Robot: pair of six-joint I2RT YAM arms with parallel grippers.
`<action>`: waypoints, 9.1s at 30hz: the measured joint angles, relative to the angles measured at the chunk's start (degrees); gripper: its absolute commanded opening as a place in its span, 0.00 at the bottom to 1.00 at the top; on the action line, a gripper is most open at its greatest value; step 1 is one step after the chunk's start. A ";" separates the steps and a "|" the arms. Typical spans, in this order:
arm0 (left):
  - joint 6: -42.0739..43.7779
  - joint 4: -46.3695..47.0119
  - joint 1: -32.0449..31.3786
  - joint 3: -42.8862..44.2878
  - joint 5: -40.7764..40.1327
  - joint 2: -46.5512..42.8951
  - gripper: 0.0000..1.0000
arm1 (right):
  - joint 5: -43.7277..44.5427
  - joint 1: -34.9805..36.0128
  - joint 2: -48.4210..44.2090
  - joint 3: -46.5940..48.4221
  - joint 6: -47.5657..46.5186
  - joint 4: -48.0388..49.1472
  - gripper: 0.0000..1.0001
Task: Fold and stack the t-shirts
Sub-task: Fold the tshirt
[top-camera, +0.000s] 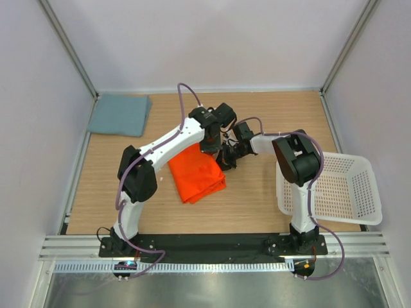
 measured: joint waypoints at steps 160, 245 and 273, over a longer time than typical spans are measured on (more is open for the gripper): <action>14.91 40.41 27.61 -40.48 43.93 -6.19 0.23 | 0.33 2.95 -10.56 -12.00 -10.56 -10.45 0.11; 22.34 36.44 24.96 -37.75 37.88 -5.81 0.50 | 3.74 -2.21 -28.57 -1.92 -18.34 -31.91 0.48; 29.64 25.88 23.91 -26.32 12.09 -19.41 0.00 | 4.13 -2.19 -41.42 -12.70 -17.88 -34.62 0.46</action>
